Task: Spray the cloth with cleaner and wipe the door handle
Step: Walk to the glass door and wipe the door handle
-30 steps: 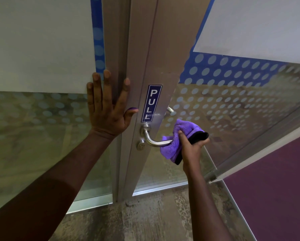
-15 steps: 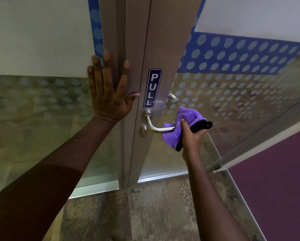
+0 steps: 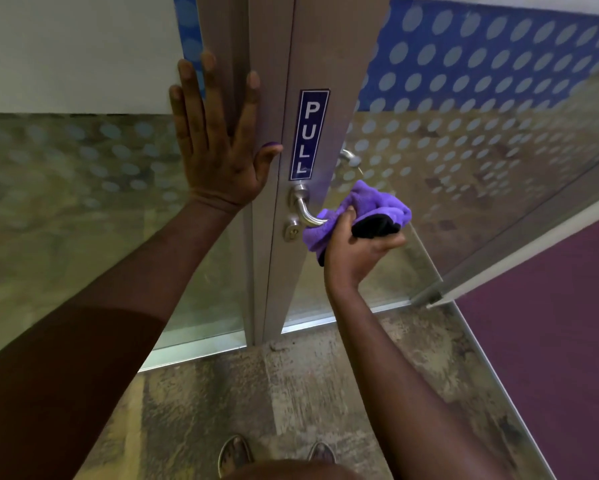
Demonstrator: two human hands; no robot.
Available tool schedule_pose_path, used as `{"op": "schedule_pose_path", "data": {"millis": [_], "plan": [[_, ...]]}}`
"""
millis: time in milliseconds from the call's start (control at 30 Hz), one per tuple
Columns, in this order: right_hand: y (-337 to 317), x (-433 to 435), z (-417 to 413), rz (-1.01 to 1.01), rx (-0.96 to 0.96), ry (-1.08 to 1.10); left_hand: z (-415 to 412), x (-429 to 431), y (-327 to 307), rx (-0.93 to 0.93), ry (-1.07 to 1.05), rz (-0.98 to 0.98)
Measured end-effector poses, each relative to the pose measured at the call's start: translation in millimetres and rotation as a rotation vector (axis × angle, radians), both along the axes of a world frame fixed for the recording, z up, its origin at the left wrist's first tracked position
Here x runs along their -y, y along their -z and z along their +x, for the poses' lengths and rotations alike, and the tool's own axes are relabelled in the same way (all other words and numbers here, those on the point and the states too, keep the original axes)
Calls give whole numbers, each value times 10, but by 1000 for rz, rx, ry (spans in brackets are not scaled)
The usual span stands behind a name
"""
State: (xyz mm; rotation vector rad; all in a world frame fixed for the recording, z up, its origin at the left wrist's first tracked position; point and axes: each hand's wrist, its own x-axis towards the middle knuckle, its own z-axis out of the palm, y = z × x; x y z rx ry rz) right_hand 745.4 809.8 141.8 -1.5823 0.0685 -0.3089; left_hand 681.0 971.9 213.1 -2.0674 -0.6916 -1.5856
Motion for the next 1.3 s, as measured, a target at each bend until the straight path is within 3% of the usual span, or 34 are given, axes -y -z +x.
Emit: {"op": "schedule_pose_path", "data": {"millis": [200,433,833,1300], "plan": [[54,-244,-306,-106,9,-8,-29,13,-33,-12,2,-8],[15,-453,-510,-62,-15,-31,-44,39,-61,-38,-13,-1],[128,-374,-656,-374,-34,-149,-57,26,-32,-37,-15,14],[196,-45,-606,-593,174,-286,-60,32,-32,-27,-40,44]]}}
